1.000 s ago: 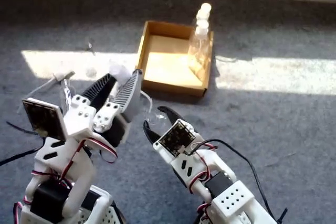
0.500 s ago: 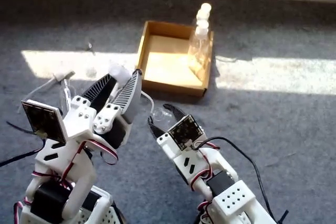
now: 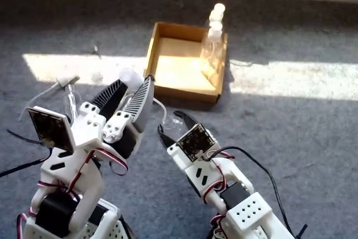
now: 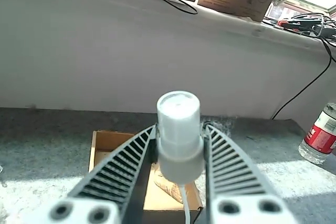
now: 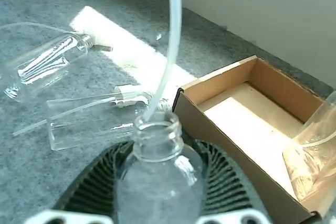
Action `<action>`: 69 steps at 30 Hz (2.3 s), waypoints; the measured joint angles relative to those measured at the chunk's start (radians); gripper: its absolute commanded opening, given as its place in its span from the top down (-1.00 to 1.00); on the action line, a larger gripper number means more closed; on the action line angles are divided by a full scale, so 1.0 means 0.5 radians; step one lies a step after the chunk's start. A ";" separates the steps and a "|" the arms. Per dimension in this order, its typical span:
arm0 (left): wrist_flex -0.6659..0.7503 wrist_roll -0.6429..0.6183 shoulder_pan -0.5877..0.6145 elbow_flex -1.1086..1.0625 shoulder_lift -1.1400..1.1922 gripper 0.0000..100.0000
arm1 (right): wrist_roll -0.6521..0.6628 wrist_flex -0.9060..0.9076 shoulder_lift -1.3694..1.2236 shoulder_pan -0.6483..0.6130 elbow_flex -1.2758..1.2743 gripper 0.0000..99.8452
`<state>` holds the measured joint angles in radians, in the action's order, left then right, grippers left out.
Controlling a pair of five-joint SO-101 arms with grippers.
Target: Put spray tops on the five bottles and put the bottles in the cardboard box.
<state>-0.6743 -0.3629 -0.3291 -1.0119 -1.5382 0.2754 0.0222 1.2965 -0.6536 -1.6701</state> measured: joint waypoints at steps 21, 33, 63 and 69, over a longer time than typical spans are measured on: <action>0.018 0.000 -0.163 -0.147 0.021 0.87 | 0.012 0.000 0.000 0.006 0.000 0.99; 0.018 0.000 -0.169 -0.292 0.031 0.87 | -0.123 0.000 0.000 0.184 0.000 0.99; 0.025 0.052 -0.236 -0.494 0.028 0.87 | -0.233 0.365 0.687 -0.021 0.034 0.99; 0.028 0.049 -0.310 -0.494 0.006 0.87 | -0.233 0.595 0.976 -0.043 0.031 0.99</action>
<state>-0.6605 -0.3383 -0.4841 -1.2589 -1.5351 0.1588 0.3199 1.7845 -0.6751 -1.6548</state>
